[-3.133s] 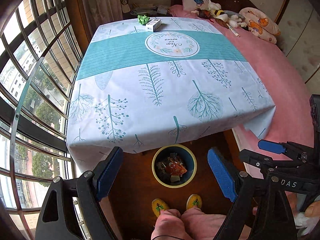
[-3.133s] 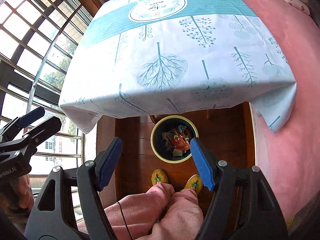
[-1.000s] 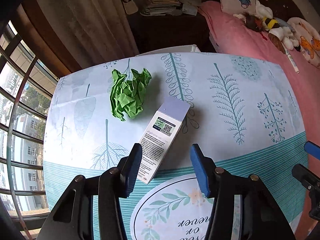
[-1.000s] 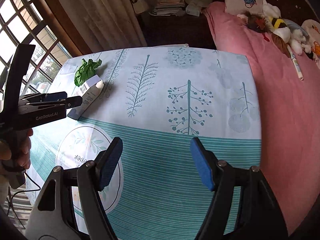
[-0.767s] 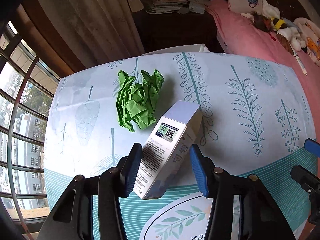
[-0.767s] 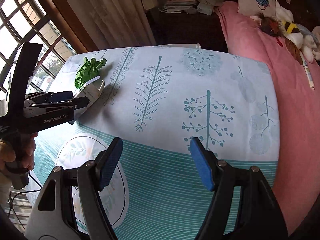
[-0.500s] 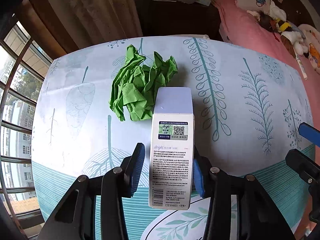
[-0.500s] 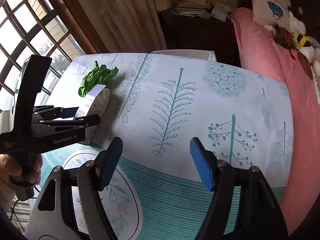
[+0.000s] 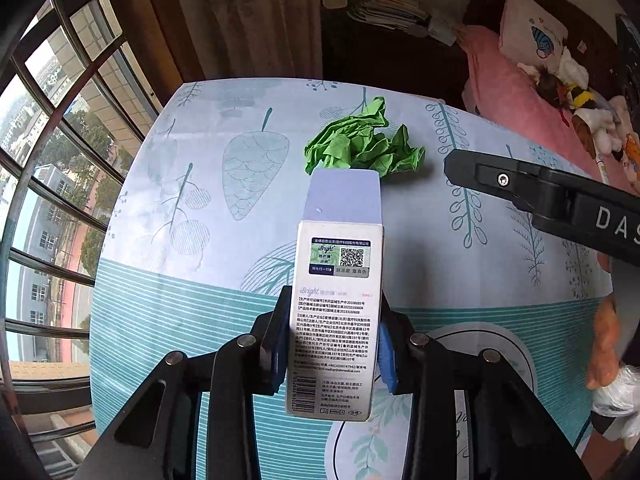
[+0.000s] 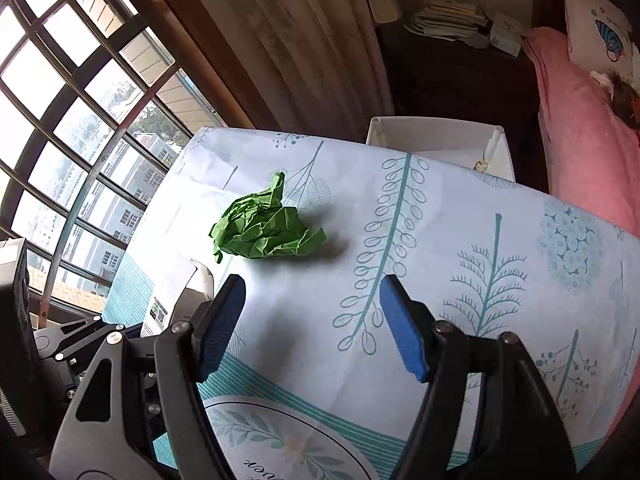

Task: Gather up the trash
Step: 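Grasp the white box with the left tool while the right tool grasps the green crumpled paper, then carry the box and green paper down over the bin and open both tools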

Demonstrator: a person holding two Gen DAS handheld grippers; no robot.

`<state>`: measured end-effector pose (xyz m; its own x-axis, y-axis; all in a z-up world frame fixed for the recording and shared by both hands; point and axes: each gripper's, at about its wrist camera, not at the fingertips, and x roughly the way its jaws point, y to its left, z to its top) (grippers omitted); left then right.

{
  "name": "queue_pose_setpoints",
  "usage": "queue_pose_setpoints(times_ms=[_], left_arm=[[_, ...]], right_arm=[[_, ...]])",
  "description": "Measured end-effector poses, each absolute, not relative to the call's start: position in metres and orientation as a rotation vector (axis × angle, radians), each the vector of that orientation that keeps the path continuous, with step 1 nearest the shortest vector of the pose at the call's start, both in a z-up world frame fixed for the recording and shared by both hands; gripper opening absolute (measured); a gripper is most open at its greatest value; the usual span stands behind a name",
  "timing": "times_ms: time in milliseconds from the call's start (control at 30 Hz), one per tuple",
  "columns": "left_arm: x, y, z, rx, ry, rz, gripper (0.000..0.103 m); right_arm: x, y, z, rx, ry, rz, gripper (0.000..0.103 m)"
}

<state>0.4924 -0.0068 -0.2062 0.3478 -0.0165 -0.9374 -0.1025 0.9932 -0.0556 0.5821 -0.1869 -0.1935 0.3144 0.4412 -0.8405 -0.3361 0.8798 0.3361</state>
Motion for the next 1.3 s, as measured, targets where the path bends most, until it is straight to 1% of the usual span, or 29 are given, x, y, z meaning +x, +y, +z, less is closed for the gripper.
queue_pose_setpoints(times_ms=[100,167,200,400,500,533,567,633,733,967,1133,1300], left_arm=[[0.481,0.026,-0.2,-0.17,1.204,0.122,0.035],[0.474,0.049,-0.198,-0.211,1.201,0.17,0.035],[0.47,0.058,-0.197,-0.233,1.201,0.189,0.035],[0.439,0.103,-0.199,-0.321,1.203,0.274,0.035],[0.419,0.117,-0.199,-0.348,1.201,0.296,0.035],[0.413,0.119,-0.199,-0.356,1.2,0.3,0.035],[0.409,0.124,-0.201,-0.365,1.199,0.304,0.035],[0.399,0.125,-0.199,-0.376,1.196,0.308,0.035],[0.379,0.124,-0.191,-0.381,1.186,0.298,0.035],[0.316,0.111,-0.169,-0.357,1.17,0.228,0.035],[0.248,0.099,-0.147,-0.307,1.158,0.143,0.035],[0.159,0.094,-0.126,-0.238,1.139,0.018,0.035]], right_arm=[[0.599,-0.164,-0.199,0.133,1.16,0.526,0.069],[0.611,-0.15,-0.204,0.141,1.165,0.523,0.075],[0.617,-0.142,-0.208,0.145,1.168,0.525,0.076],[0.639,-0.103,-0.235,0.082,1.211,0.505,0.078],[0.634,-0.09,-0.246,0.041,1.217,0.504,0.078],[0.63,-0.087,-0.246,0.02,1.21,0.504,0.076],[0.625,-0.083,-0.246,0.005,1.208,0.516,0.064],[0.614,-0.077,-0.243,-0.023,1.199,0.537,0.051],[0.589,-0.073,-0.231,-0.082,1.164,0.543,0.049],[0.501,-0.094,-0.191,-0.067,1.141,0.573,0.048],[0.407,-0.11,-0.157,-0.053,1.123,0.569,0.049],[0.29,-0.122,-0.129,0.004,1.123,0.516,0.049]])
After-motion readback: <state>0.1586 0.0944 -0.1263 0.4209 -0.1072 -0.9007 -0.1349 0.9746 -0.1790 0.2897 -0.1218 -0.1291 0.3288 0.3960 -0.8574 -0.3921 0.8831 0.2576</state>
